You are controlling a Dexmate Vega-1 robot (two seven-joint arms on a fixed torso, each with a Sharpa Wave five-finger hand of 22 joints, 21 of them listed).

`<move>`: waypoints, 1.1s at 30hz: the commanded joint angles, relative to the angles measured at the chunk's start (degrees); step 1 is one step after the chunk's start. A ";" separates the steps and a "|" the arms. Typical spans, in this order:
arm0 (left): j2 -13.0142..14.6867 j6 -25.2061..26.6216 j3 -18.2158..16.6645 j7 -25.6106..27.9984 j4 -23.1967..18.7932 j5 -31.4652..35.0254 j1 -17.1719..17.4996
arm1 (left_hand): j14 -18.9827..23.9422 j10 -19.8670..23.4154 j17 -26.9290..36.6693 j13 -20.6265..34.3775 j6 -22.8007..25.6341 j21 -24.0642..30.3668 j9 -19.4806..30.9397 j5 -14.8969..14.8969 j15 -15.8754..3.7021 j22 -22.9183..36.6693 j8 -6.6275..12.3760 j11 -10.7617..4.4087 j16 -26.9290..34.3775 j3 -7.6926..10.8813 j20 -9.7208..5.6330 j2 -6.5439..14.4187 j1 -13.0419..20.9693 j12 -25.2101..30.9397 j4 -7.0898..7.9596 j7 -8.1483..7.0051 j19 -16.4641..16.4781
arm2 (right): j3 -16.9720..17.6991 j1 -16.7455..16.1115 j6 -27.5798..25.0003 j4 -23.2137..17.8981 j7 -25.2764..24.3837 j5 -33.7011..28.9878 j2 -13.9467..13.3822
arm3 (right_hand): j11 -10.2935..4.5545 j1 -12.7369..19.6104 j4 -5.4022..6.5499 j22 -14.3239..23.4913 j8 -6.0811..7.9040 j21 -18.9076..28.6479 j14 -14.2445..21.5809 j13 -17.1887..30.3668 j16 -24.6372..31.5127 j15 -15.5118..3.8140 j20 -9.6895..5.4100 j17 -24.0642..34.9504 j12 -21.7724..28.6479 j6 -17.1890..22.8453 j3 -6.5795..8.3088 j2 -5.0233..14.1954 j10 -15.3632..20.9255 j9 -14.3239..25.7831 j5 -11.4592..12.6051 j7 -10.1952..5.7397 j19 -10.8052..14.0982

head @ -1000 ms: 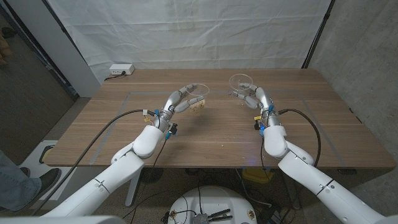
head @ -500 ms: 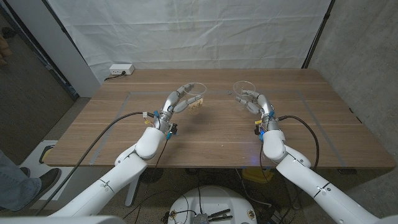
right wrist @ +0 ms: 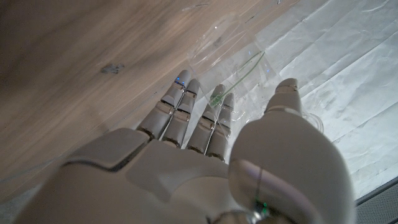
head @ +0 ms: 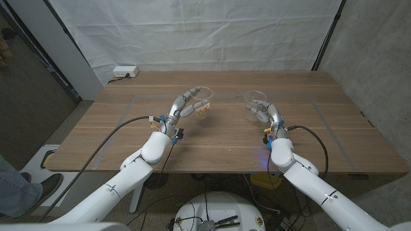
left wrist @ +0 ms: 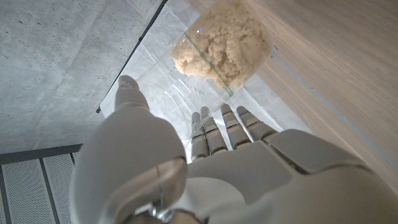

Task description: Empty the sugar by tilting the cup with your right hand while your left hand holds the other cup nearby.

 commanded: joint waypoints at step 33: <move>-0.12 -0.06 0.25 -1.28 1.37 -0.55 -0.70 | -0.53 0.34 0.17 0.18 0.15 0.28 0.12 0.72 -3.44 0.21 0.31 -0.41 0.05 -0.61 0.05 0.26 0.27 0.22 -0.05 -0.30 -1.22 | -3.13 1.30 -0.82 5.58 -4.90 -4.55 1.07 | -1.34 -0.35 1.46 0.21 -0.58 -0.98 -2.61 0.31 -0.22 -5.73 -4.33 0.15 -1.32 -2.04 1.36 -0.30 -3.11 0.18 -0.20 -1.74 -2.09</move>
